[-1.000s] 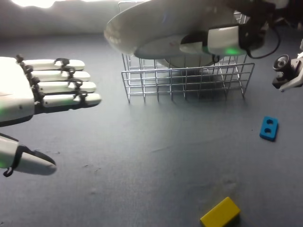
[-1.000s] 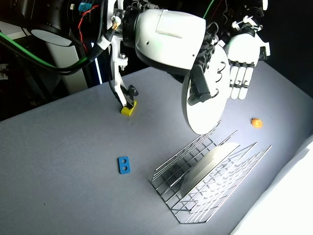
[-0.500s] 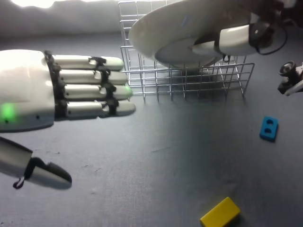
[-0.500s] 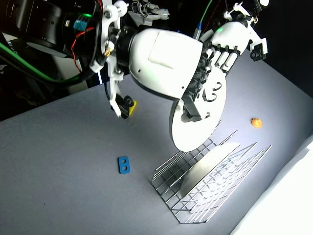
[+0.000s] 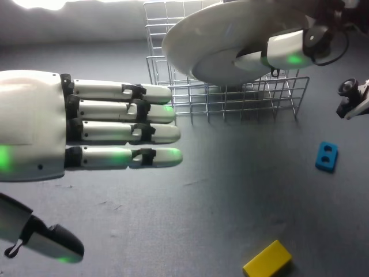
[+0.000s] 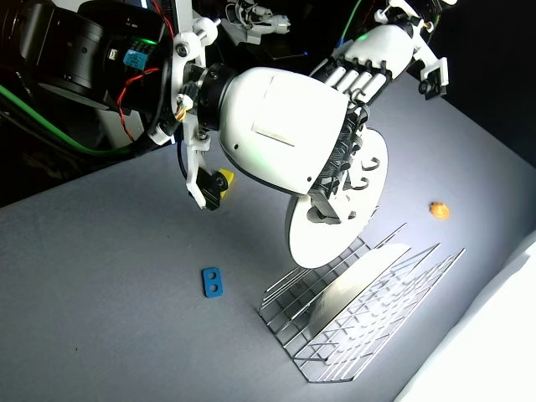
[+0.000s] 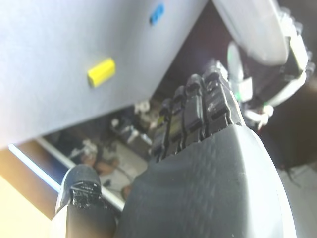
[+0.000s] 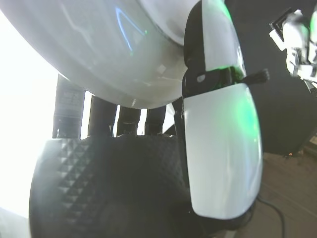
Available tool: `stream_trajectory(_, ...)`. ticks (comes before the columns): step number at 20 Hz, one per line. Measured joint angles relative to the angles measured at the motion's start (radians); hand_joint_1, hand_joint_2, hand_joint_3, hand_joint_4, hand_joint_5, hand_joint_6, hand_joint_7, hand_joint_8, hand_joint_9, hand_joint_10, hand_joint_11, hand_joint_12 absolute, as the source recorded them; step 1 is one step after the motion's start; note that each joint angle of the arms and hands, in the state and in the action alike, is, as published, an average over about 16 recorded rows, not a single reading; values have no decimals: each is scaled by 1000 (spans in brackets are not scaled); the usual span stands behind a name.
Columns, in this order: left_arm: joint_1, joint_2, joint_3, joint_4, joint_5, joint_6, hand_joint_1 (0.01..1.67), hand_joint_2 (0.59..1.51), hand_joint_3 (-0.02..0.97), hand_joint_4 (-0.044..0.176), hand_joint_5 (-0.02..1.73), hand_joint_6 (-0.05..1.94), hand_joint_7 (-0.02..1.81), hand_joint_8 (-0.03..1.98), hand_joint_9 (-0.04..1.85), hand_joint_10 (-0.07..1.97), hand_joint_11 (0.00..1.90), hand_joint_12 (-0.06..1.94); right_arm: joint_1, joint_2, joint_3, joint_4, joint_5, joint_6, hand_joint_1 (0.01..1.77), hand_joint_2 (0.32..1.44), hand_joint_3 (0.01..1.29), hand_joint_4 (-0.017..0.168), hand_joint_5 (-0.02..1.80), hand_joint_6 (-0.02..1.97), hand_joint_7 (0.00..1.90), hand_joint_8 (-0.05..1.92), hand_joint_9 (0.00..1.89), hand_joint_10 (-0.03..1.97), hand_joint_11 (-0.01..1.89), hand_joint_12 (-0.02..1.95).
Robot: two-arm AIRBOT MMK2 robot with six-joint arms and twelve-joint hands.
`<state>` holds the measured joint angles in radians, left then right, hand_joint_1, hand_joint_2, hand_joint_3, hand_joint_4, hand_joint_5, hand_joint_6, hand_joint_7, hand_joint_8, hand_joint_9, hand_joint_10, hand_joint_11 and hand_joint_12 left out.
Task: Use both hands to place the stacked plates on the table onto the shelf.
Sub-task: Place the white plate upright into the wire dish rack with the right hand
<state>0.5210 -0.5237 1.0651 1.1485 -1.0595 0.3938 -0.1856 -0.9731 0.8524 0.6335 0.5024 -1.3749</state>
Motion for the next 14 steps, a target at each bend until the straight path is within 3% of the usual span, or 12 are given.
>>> stream_trajectory(8, 10, 27, -29, -14, -57, -19, 23, 1094, 15, 3, 32, 7, 58, -3, 37, 19, 13, -14, 1, -44, 61, -4, -44, 12, 1215, 973, 11, 1, 961, 998, 1107, 777, 1386, 23, 995, 1021)
stream_trajectory(14, 21, 28, -11, -14, -123, -61, 22, 1094, 15, 3, 29, 7, 61, -3, 38, 18, 13, -14, 4, -88, 122, 9, -85, 13, 1220, 974, 11, 0, 960, 998, 1109, 776, 1392, 22, 993, 1021)
